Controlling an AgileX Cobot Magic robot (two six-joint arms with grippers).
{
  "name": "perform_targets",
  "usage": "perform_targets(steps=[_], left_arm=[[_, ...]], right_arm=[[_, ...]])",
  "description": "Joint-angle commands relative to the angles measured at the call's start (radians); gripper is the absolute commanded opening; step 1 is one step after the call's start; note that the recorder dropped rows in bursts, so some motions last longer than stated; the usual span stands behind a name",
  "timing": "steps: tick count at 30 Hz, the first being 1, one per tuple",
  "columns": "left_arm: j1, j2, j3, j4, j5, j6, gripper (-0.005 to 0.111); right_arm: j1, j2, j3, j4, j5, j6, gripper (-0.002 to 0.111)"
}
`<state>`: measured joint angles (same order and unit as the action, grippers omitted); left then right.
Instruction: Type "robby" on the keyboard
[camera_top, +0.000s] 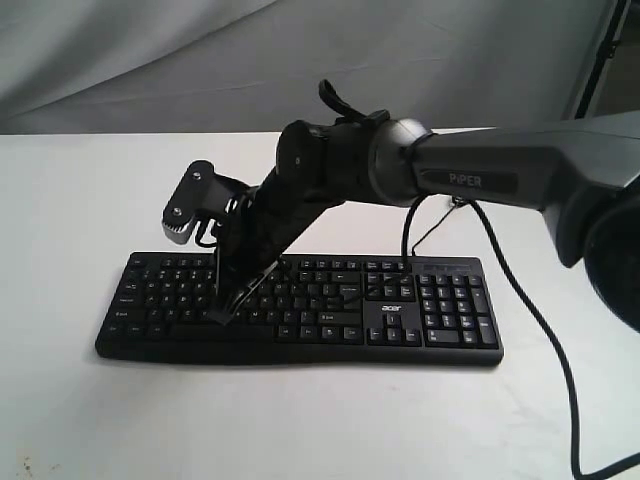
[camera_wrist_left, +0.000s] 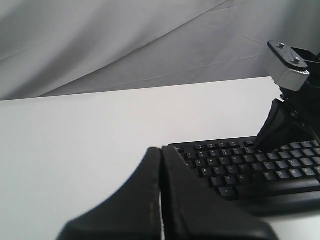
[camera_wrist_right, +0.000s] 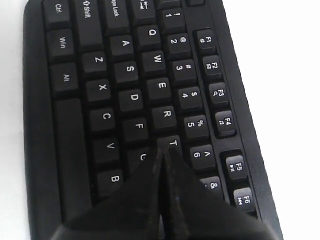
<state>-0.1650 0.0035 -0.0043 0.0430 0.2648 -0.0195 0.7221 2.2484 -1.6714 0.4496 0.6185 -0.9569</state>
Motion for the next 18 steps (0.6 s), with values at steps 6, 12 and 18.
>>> perform_targets(steps=[6, 12, 18], left_arm=[[-0.006, -0.003, 0.004, 0.005, -0.005, -0.003, 0.000], [-0.006, -0.003, 0.004, 0.005, -0.005, -0.003, 0.000], [-0.006, -0.003, 0.004, 0.005, -0.005, -0.003, 0.000]], right_arm=[[-0.023, 0.028, -0.051, 0.010, 0.046, 0.002, 0.000], [-0.023, 0.066, -0.125, 0.006, 0.092, 0.034, 0.000], [-0.024, 0.069, -0.127, 0.001, 0.089, 0.039, 0.000]])
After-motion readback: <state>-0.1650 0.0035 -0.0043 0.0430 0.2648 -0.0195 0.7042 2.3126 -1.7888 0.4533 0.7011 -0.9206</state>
